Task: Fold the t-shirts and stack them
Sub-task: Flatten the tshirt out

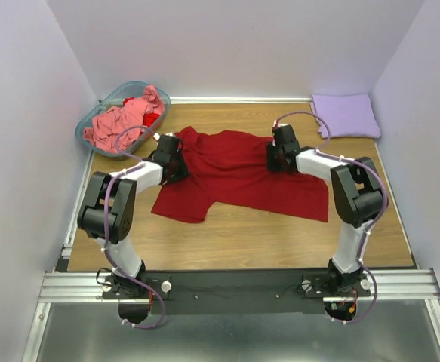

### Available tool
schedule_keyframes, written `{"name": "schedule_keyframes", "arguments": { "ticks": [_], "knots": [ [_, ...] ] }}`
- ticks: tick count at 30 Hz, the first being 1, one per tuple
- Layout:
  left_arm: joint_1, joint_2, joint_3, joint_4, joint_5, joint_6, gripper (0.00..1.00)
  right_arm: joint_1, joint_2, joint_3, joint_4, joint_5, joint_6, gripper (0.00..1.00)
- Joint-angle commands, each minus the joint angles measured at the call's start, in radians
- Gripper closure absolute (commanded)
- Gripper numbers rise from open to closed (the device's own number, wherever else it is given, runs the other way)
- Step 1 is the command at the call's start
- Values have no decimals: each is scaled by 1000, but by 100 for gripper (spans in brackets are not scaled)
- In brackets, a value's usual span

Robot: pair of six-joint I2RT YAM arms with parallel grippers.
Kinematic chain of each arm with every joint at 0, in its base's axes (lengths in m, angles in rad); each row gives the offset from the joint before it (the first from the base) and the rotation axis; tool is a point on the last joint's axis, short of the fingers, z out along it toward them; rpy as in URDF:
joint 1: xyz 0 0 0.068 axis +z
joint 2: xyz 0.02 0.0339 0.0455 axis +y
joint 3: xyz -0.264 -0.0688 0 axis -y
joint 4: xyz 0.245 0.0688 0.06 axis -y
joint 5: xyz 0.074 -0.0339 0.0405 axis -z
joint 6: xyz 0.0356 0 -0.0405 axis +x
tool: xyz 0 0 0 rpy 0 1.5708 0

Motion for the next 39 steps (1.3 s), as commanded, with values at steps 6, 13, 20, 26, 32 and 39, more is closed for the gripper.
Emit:
{"name": "schedule_keyframes", "arguments": {
  "ticks": [6, 13, 20, 26, 32, 39],
  "knots": [
    [1, 69, 175, -100, -13, 2, 51, -90, 164, 243, 18, 35, -63, 49],
    [3, -167, 32, -206, -168, 35, 38, -90, -24, 165, -56, -113, -37, 37],
    [0, -366, -169, -276, -139, 58, 28, -81, -268, -97, -91, -192, 85, 25],
    [-2, -368, -203, -307, -165, 45, 28, -78, -423, -212, -151, -187, 118, 23],
    [-20, -308, -170, -344, -208, 38, 41, -76, -486, -264, -156, -174, 107, 23],
    [-48, -238, -136, -373, -228, 22, 46, -76, -514, -272, -156, -170, 98, 23]
  ]
}}
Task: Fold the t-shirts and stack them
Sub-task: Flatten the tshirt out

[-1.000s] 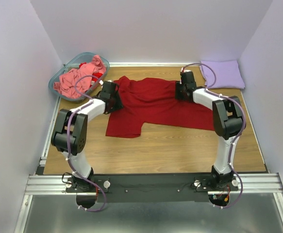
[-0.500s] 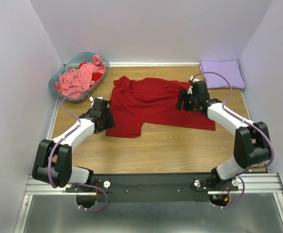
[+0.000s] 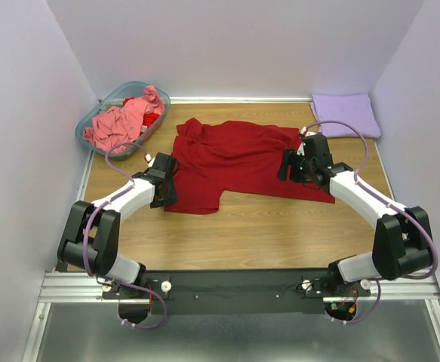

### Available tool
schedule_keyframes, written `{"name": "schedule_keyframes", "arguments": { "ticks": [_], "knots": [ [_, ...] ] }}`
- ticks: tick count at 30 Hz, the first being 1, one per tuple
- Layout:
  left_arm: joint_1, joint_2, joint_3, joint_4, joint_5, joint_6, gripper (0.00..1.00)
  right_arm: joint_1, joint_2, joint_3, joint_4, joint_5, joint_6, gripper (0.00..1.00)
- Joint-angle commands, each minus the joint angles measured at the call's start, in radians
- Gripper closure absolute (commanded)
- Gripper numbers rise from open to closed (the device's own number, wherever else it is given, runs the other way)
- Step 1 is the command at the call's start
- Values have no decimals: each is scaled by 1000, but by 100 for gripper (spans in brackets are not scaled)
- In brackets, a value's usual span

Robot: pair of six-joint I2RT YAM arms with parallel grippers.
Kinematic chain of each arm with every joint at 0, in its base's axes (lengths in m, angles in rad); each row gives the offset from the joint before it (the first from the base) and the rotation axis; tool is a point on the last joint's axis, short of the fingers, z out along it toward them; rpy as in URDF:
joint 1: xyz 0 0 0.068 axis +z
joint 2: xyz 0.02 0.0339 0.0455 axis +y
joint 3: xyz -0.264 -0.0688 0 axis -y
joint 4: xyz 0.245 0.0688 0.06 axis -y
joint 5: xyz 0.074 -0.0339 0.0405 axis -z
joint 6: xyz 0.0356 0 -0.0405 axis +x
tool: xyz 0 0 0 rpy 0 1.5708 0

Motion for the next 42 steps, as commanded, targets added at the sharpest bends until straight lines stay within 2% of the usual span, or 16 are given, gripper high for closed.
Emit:
{"name": "schedule_keyframes", "arguments": {
  "ticks": [1, 13, 16, 17, 20, 26, 27, 29, 36, 42],
  "knots": [
    [-10, 32, 28, -31, -42, -15, 46, 8, -36, -16, -12, -9, 2, 23],
    [-16, 100, 13, -28, -53, -47, 54, 8, -42, -35, 5, -18, 5, 23],
    [-15, 101, -4, -18, -40, -56, 58, 8, -49, -36, 8, -14, 5, 23],
    [-16, 104, -8, -12, -37, -60, 63, 8, -48, -36, 9, -14, 5, 23],
    [-18, 103, -24, -2, -28, -63, 65, 8, -49, -38, 9, -9, 5, 23],
    [-18, 87, -30, 6, -16, -61, 90, 8, -69, -41, 8, 17, 12, 23],
    [-18, 83, -27, 3, -16, -61, 100, 6, -71, -44, 8, 20, 12, 23],
    [-18, 64, -12, -8, -20, -63, 100, 6, -69, -45, 6, 25, 13, 23],
    [-16, -55, 78, -77, -93, -34, 100, -7, -63, -54, -46, 187, 53, 14],
    [-16, -120, 85, -28, -65, 26, 100, -86, -97, -67, -136, 298, 79, 14]
  ]
}}
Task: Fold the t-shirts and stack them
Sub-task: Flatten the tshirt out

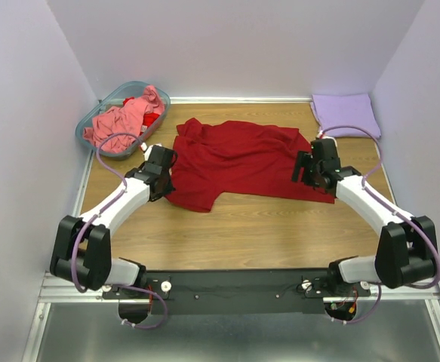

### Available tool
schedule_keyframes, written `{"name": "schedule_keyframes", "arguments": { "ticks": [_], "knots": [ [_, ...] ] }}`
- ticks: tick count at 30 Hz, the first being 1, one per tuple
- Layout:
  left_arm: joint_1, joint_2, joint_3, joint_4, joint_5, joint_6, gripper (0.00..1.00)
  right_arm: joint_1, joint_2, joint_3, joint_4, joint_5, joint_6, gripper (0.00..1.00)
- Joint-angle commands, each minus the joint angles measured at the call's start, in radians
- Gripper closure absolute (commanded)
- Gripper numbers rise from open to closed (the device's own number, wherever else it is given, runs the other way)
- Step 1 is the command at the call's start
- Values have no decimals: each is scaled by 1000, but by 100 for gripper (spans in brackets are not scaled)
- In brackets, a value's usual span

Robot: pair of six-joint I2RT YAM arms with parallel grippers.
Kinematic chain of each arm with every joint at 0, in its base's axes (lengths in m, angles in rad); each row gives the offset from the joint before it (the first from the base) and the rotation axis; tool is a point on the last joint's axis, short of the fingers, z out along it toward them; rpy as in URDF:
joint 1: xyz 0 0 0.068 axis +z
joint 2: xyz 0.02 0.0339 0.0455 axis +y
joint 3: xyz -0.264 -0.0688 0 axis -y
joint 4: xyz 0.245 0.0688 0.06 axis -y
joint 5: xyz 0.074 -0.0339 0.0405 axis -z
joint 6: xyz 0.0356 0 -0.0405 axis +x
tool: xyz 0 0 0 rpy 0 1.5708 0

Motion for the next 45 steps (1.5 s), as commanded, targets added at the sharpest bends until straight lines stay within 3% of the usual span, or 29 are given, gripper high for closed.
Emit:
{"name": "schedule_keyframes", "arguments": {
  "ticks": [1, 8, 15, 30, 40, 45],
  "knots": [
    [1, -55, 7, 32, -15, 65, 100, -85, -49, -33, -104, 126, 46, 14],
    [1, -107, -56, 132, 36, 137, 100, -237, -54, -74, -181, 82, 101, 21],
    [1, -133, -87, 207, 82, 191, 100, -400, 9, -90, -179, 13, 140, 39],
    [24, -185, -101, 223, 97, 206, 100, -409, 164, -85, -110, -58, 146, 45],
    [44, -188, -104, 229, 108, 208, 100, -411, 186, -125, -109, -35, 149, 65],
    [43, -187, -107, 227, 105, 208, 100, -411, 207, -113, -109, -24, 132, 82]
  ]
}}
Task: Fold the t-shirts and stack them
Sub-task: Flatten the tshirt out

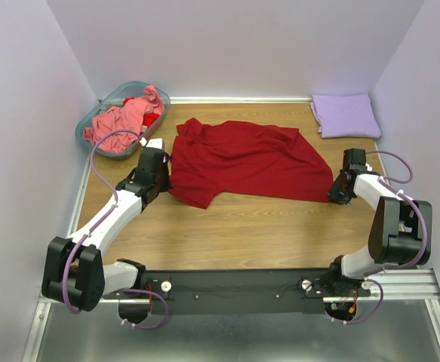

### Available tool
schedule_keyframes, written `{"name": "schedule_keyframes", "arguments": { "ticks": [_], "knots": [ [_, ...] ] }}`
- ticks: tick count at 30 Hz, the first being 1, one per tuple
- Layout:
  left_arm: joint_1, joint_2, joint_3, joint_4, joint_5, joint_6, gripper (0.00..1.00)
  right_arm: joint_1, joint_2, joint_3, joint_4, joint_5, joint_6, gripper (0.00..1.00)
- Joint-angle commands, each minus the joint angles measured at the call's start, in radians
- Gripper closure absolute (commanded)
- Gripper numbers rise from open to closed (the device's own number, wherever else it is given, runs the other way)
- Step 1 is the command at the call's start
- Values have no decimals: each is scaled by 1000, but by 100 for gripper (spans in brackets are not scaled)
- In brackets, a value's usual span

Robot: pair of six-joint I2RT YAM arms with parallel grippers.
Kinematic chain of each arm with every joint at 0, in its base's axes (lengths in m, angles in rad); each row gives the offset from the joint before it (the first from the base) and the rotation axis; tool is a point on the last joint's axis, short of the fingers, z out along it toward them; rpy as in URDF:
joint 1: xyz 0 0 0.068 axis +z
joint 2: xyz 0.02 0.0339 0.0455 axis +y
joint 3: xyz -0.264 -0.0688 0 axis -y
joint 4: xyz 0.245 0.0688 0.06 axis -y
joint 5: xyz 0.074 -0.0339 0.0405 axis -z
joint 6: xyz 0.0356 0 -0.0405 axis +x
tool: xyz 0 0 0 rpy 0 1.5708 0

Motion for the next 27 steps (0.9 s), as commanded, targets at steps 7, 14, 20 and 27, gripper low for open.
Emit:
{"name": "schedule_keyframes", "arguments": {
  "ticks": [7, 14, 20, 27],
  "knots": [
    [10, -19, -15, 23, -7, 3, 100, -5, 42, 8, -10, 16, -48, 100],
    [47, 47, 132, -4, -21, -10, 100, -5, -39, 159, -10, -16, -71, 100],
    [100, 154, 610, -131, -47, -13, 100, -3, -104, 451, -11, -15, -57, 100],
    [111, 187, 1147, -263, -206, 36, 100, -5, -180, 817, -22, 12, -105, 99]
  ]
}}
